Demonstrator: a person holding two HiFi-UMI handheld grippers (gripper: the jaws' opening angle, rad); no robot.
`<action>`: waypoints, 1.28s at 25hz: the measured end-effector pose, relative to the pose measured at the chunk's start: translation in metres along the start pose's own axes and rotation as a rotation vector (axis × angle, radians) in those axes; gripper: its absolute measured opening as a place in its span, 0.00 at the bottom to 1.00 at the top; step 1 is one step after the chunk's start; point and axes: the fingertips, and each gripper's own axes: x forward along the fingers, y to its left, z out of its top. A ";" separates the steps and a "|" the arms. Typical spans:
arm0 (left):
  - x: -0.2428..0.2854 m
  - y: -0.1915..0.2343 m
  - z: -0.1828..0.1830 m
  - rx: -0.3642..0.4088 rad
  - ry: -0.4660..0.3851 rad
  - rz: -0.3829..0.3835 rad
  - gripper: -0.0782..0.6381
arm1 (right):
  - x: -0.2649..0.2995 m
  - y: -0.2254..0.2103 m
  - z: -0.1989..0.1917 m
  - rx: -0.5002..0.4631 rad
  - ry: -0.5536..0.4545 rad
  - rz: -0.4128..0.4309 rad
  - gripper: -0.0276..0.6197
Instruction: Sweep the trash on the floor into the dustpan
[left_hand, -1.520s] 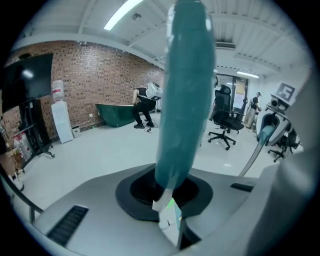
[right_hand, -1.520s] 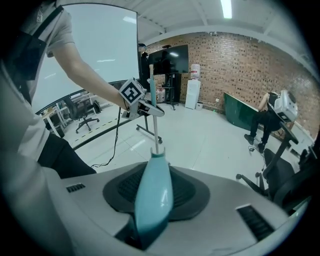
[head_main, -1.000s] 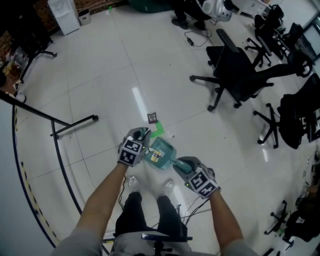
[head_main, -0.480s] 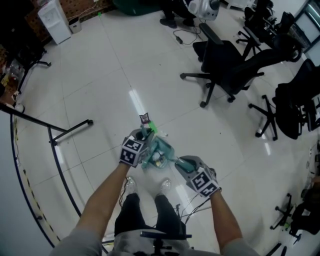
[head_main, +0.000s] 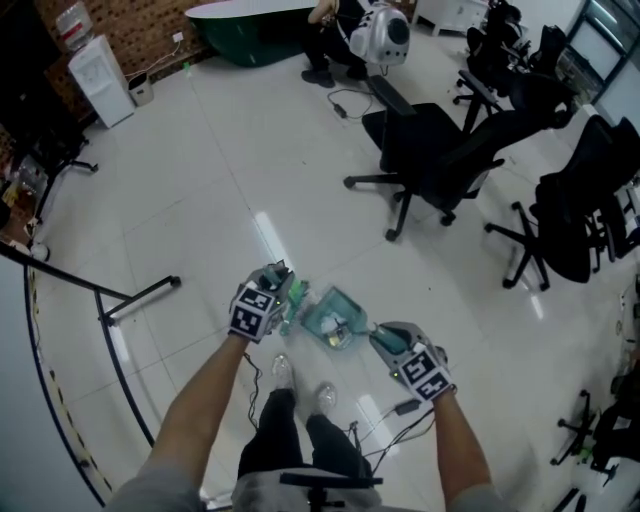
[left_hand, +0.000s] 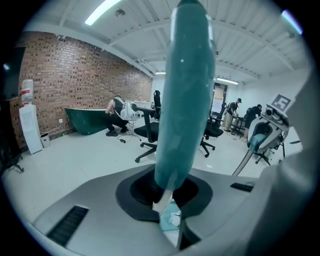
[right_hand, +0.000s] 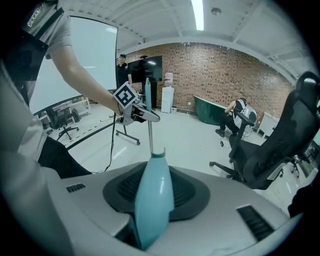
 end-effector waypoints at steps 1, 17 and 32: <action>0.006 0.005 0.001 0.008 0.004 -0.004 0.17 | 0.002 -0.005 0.000 0.003 0.008 -0.012 0.22; 0.108 0.049 0.013 -0.007 0.029 -0.083 0.16 | 0.053 -0.069 -0.002 0.069 0.081 -0.072 0.22; 0.136 -0.035 0.022 -0.035 0.058 -0.159 0.16 | 0.061 -0.070 -0.009 0.071 -0.012 0.012 0.22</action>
